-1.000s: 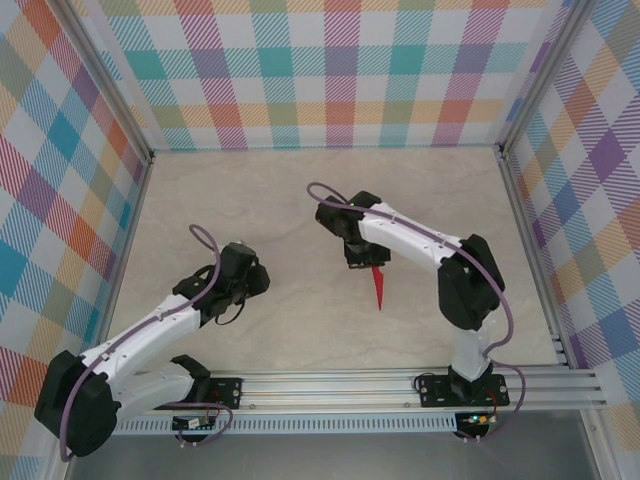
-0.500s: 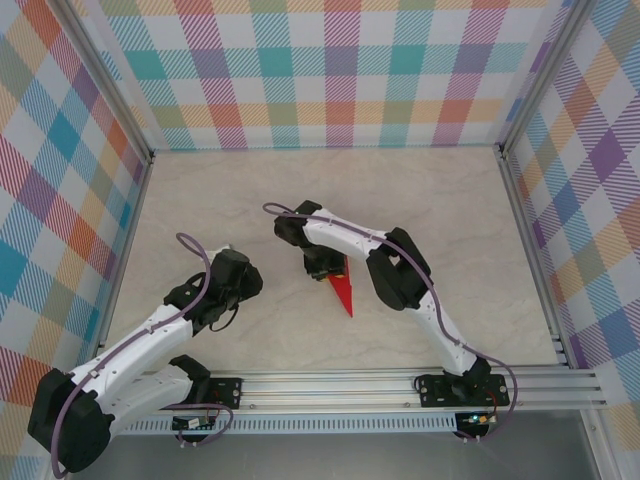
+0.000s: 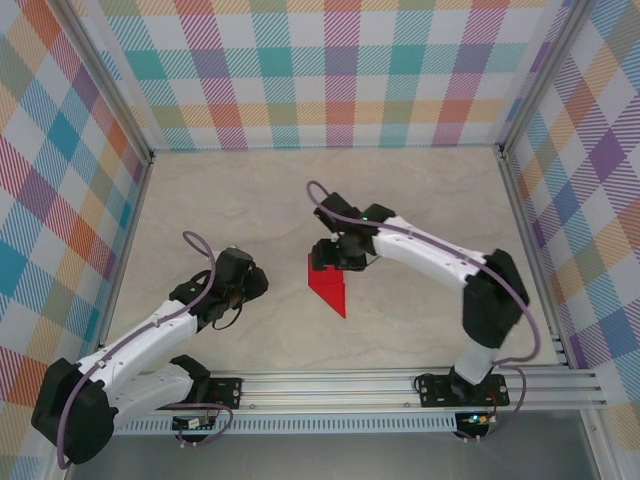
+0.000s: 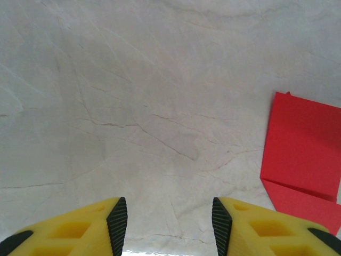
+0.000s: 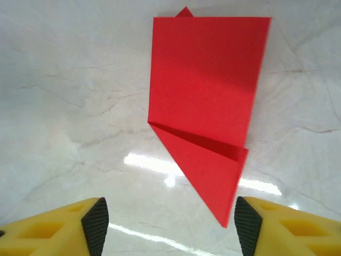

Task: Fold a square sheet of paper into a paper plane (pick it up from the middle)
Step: Fold the wing for the fifth time at the center of the table.

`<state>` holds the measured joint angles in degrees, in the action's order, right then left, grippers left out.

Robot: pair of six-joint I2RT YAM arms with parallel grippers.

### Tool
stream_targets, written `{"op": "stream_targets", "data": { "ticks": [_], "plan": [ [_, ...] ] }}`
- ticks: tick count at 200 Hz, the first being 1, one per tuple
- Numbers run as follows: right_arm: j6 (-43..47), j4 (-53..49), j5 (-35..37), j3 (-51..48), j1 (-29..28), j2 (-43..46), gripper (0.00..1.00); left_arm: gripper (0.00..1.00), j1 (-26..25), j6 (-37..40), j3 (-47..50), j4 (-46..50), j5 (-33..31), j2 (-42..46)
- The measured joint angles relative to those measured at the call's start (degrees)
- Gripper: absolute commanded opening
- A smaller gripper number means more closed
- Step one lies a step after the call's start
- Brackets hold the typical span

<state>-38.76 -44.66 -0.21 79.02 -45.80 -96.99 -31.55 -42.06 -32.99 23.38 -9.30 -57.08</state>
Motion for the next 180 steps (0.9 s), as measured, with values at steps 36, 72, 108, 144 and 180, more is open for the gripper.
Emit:
{"op": "stream_targets", "data": {
  "ticks": [36, 72, 108, 144, 180],
  "plan": [
    [-1.79, 16.83, -13.31, -19.5, 9.46, 6.47, 0.13, 0.49, 0.0, 0.94, -0.24, -3.45, 6.45, -4.98],
    [-2.62, 23.93, -21.97, -23.1, 9.75, 2.4, 0.08, 0.49, 0.0, 0.94, -1.38, -7.82, 13.14, -11.63],
    [-2.73, 28.65, -26.16, -22.86, 9.66, -0.96, 0.08, 0.48, 0.0, 0.85, -2.73, -11.17, 17.88, -17.0],
    [-2.73, 28.92, -26.51, -22.36, 10.16, -2.91, 0.08, 0.48, 0.0, 0.02, -2.97, -13.55, 21.05, -19.47],
    [-2.73, 30.84, -26.91, -23.19, 11.96, -3.43, 0.08, 0.48, 0.0, -0.44, -3.43, -15.1, 23.15, -21.9]
  ]
}}
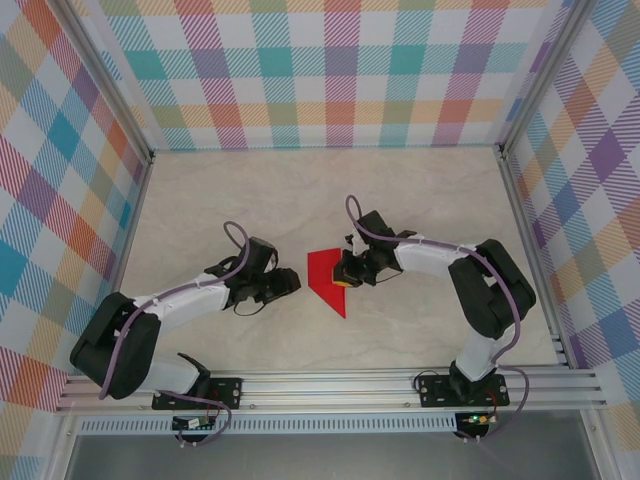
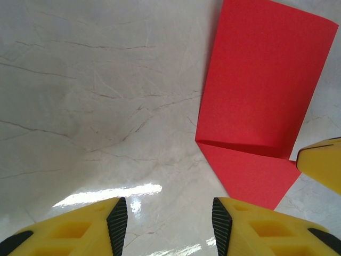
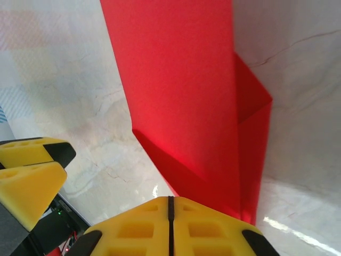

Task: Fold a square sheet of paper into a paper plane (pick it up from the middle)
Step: Fold the wing for the fifth time at the center of the table.

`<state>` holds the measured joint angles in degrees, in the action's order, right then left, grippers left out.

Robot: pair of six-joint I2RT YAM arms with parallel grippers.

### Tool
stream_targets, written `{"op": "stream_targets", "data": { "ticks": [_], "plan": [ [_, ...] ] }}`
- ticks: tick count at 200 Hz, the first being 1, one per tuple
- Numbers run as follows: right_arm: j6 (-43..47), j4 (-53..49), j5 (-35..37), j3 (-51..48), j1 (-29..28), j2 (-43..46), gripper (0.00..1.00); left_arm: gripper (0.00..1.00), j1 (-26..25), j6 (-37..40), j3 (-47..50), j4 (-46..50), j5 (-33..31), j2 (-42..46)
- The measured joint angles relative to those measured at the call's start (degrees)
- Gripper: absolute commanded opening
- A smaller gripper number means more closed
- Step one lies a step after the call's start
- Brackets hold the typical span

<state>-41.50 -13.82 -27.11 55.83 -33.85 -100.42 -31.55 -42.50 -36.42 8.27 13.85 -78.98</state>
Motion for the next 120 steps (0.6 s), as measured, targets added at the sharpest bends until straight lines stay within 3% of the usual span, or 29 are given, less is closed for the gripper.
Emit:
{"op": "stream_targets", "data": {
  "ticks": [120],
  "plan": [
    [-0.07, 7.87, -4.81, -4.61, 3.63, -4.92, 0.08, 0.51, -0.81, -0.83, -4.94, -3.58, 4.24, -7.72]
  ]
}}
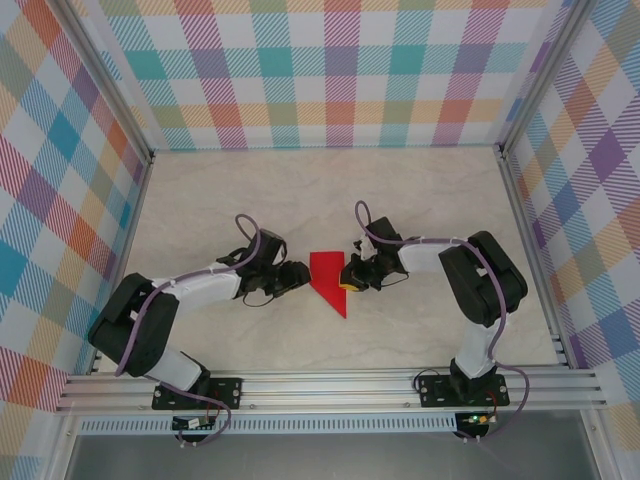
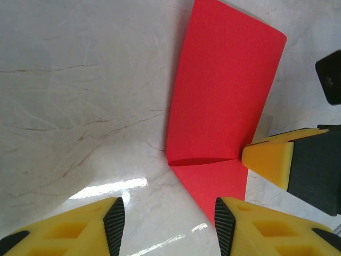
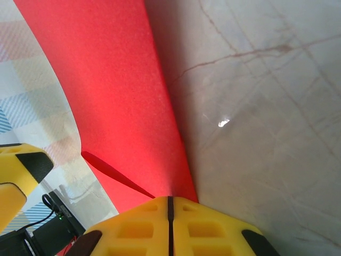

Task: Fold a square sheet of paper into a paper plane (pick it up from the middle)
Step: Fold the wing for the fifth time at the center of the table.

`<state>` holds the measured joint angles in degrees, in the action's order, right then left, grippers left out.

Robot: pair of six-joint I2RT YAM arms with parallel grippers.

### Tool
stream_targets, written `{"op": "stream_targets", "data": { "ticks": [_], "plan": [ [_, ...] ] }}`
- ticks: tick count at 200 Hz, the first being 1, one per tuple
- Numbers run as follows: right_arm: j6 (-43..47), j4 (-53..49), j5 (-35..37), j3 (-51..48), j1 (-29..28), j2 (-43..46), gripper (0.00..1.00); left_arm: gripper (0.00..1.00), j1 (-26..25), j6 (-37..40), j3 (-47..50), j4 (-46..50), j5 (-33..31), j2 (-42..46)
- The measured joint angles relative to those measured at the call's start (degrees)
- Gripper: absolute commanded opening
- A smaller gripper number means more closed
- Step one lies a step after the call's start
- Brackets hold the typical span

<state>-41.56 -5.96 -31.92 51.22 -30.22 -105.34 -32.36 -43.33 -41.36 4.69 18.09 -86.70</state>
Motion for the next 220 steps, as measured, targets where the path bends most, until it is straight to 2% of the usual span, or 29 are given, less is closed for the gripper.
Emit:
{"op": "stream_targets", "data": {
  "ticks": [99, 159, 220],
  "plan": [
    [0.0, 4.07, -2.58, -2.19, 1.38, 0.0, 0.08, 0.49, -3.08, -3.89, -3.52, -4.42, 1.92, -8.74],
    [0.0, 5.11, -3.32, -2.73, 1.75, 0.0, 0.09, 0.41, -3.26, -5.22, -3.58, -6.05, 2.08, -8.94],
    [0.0, 5.51, -4.26, -2.8, 2.1, -0.28, 0.09, 0.4, -3.28, -5.31, -3.58, -9.75, 2.45, -8.94]
  ]
}}
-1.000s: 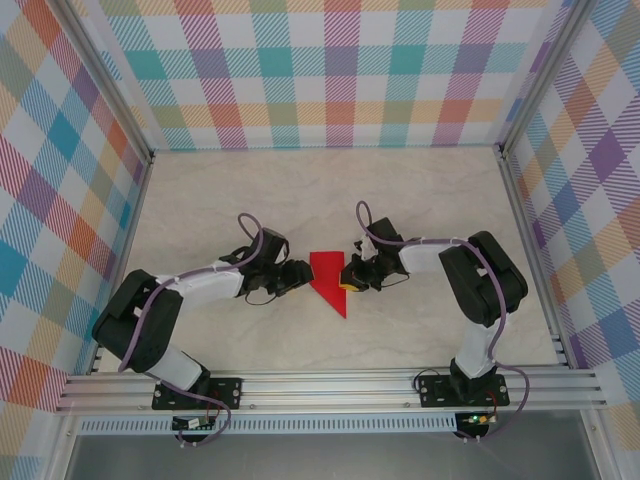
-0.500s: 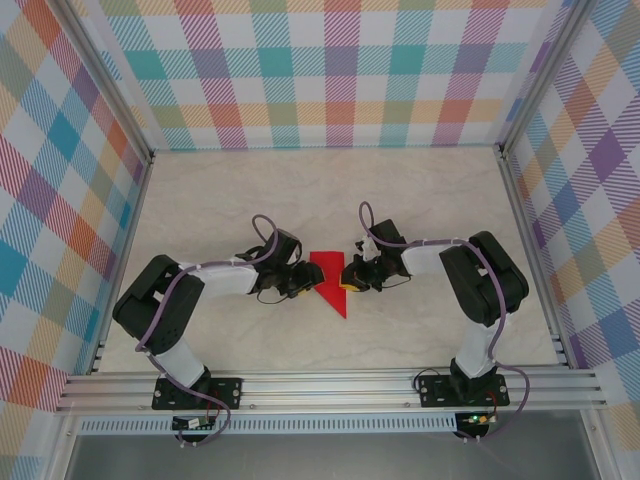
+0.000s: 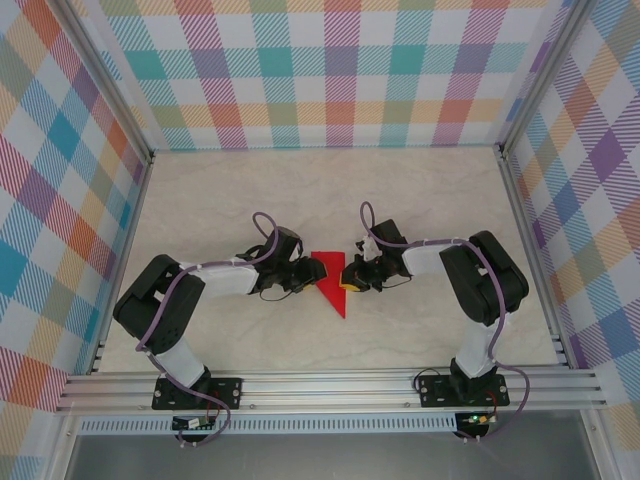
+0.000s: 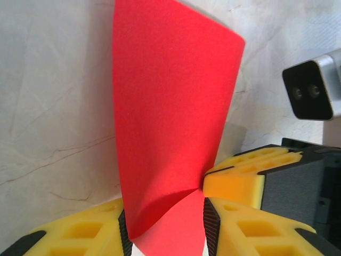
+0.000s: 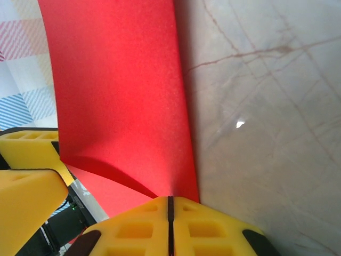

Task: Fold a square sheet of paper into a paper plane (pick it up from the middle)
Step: Fold the wing for the fifth time at the center of the table.

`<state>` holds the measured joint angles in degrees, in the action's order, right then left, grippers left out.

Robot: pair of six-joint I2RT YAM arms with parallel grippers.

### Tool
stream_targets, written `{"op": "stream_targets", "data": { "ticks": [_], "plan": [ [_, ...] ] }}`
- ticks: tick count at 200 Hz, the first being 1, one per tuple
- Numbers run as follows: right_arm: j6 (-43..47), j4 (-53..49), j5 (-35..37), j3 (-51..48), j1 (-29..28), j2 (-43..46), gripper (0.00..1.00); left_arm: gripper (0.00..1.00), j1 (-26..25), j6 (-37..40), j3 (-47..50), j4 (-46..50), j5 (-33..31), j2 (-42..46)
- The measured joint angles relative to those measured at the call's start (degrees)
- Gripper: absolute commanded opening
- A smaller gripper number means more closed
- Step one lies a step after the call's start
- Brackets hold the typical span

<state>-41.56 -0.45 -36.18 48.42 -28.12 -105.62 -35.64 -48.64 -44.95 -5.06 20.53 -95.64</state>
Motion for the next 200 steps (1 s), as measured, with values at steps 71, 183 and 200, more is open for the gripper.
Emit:
{"op": "stream_targets", "data": {
  "ticks": [71, 183, 200],
  "plan": [
    [0.0, 0.24, -0.79, 0.0, 0.07, -0.15, 0.12, 0.22, -0.11, 1.99, -0.35, -1.81, 0.02, -1.05],
    [0.02, -2.03, 2.05, -0.57, 0.02, 6.12, 0.13, 0.02, -0.11, 2.25, -0.33, -2.58, -0.48, -1.01],
    [-0.15, -1.64, 1.66, -0.79, -0.28, 6.01, 0.11, 0.01, -0.11, 1.55, -0.33, -2.58, -0.66, -0.96]
  ]
}}
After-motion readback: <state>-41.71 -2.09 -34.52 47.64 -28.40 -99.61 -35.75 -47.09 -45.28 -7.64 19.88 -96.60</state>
